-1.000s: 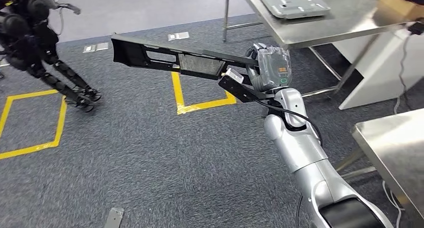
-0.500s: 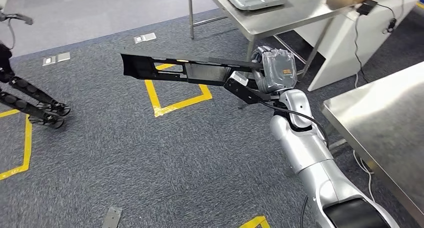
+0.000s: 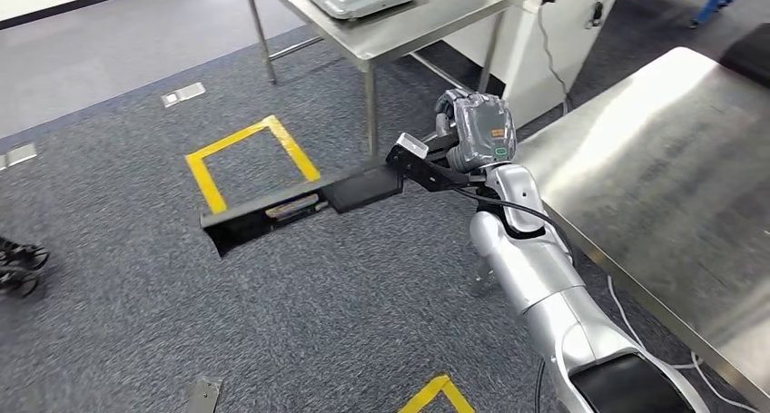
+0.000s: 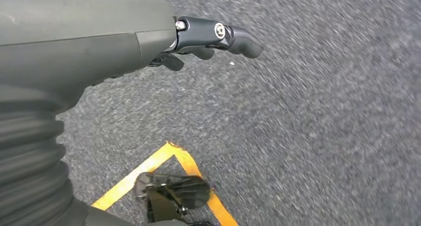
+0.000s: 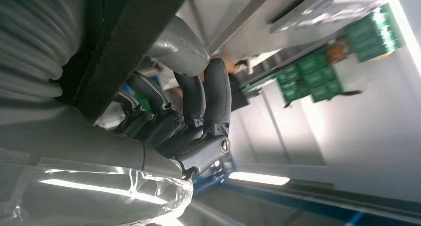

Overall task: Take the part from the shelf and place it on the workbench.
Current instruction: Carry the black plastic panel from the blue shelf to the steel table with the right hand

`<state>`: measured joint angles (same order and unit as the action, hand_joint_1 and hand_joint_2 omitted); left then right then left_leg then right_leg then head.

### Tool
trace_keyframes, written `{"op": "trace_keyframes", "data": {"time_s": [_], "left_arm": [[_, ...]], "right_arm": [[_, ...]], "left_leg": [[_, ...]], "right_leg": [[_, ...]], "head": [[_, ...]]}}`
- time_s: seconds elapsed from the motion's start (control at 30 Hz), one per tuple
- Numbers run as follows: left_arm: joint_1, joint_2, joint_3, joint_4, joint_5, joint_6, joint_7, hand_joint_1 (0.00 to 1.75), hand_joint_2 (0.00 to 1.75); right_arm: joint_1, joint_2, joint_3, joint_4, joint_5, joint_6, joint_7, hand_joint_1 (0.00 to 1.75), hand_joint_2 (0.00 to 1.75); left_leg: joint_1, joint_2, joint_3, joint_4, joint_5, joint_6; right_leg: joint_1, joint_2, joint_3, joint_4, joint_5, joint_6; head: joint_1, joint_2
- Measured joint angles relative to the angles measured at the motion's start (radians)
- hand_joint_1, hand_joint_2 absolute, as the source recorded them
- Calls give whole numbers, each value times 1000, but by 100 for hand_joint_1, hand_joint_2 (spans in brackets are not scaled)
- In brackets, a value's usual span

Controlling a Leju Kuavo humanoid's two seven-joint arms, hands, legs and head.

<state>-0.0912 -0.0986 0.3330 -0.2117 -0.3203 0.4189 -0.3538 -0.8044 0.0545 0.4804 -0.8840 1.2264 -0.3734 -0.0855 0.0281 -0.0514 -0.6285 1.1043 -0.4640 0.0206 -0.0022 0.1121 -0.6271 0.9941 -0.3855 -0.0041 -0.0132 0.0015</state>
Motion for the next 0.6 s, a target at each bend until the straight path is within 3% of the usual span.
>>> {"op": "trace_keyframes", "data": {"time_s": [0.07,0.13,0.2,0.27,0.33,0.37,0.4,0.43,0.5,0.57,0.6], "left_arm": [[-1,1,2,0,-6,0,3,0,175],[-4,1,2,0,-10,0,7,0,175],[-9,-1,2,-1,-14,0,9,0,175],[-11,-2,3,-2,-15,0,9,0,175],[-11,-2,3,-2,-16,-1,10,0,175],[-11,-2,3,-2,-16,-1,10,0,175],[-11,-3,3,-2,-16,-1,10,0,175],[-11,-4,3,-2,-16,-2,10,0,175],[-12,-5,3,-2,-16,-2,10,0,175],[-13,-4,4,-2,-16,-2,11,0,175],[-14,-3,4,-3,-16,-2,11,0,175]], "right_arm": [[-2,6,1,8,6,-9,5,175,175],[-3,6,1,16,12,-14,8,175,175],[-6,3,0,20,16,-15,9,175,175],[-11,1,-1,24,18,-15,9,175,175],[-11,2,0,29,19,-16,9,175,175],[-10,2,0,32,19,-16,9,175,175],[-8,1,1,35,19,-16,9,175,175],[-8,1,1,37,19,-16,9,175,175],[-12,1,1,40,19,-16,9,175,175],[-16,5,1,40,19,-16,9,175,175],[-17,6,2,41,19,-16,9,175,175]], "left_leg": [[-5,-25,28,-57,16,7],[-10,-7,33,-67,20,10],[-9,18,41,-89,34,18],[-8,46,44,-106,46,23],[-9,77,40,-106,48,23],[-8,93,38,-106,49,22],[-7,108,38,-106,49,20],[-5,122,38,-105,49,17],[-8,148,37,-100,44,3],[-16,174,39,-93,38,-12],[-18,188,40,-91,34,-17]], "right_leg": [[-3,22,-5,1,5,5],[-6,40,-12,-4,12,15],[-1,-1,-30,17,1,19],[0,-72,-82,117,-47,14],[-7,-97,-146,253,-99,17],[-12,-101,-158,286,-108,25],[-17,-106,-149,278,-102,36],[-21,-117,-116,223,-83,48],[-22,-176,-28,76,-43,64],[-19,-210,11,4,-24,55],[-19,-200,11,1,-21,47]], "head": [[-2,0],[-5,0],[-3,0],[2,0],[4,0],[5,0],[5,0],[5,0],[7,0],[6,0],[5,0]]}}
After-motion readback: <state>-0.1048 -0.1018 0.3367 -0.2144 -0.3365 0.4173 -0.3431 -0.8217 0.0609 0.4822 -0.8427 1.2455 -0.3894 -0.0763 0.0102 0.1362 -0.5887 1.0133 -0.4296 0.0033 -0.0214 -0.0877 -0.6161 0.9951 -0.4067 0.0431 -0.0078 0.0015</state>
